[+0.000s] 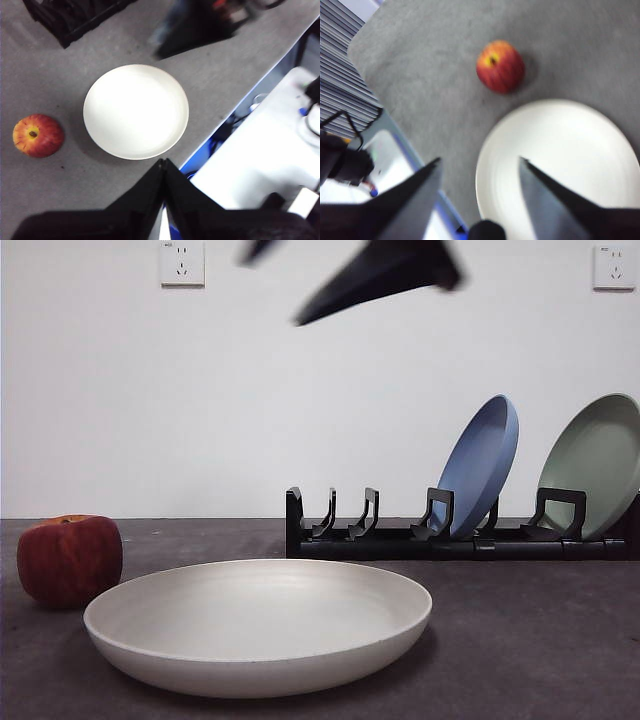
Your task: Take the yellow plate from the plate rack,put the plate on the table,take the apple from the table,put the apple in the plate
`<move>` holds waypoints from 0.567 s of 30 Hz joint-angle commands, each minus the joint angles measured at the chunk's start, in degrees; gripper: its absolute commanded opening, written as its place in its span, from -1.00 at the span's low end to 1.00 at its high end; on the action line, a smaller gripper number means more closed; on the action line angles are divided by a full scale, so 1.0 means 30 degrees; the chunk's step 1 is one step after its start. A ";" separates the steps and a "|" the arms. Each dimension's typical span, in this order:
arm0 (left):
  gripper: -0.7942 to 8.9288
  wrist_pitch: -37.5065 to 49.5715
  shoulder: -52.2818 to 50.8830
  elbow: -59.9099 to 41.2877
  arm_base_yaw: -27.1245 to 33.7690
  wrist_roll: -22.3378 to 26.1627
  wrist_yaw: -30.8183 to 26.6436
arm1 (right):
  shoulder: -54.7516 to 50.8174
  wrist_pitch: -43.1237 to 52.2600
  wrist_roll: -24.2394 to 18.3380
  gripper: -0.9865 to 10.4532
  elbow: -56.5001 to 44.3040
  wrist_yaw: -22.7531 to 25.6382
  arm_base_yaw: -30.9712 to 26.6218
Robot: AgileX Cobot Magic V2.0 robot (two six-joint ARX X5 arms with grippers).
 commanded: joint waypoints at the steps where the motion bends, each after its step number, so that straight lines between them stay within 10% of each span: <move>1: -0.85 0.0007 -0.0874 -0.0095 0.0044 -0.0299 0.0576 | 0.2514 0.0095 -0.1355 0.40 0.2382 0.0576 0.0576; 17: -0.85 -0.0029 -0.5049 -0.6390 0.0248 -0.1843 -0.1311 | 1.5875 -0.4699 -0.4313 0.62 1.7034 0.3453 0.1953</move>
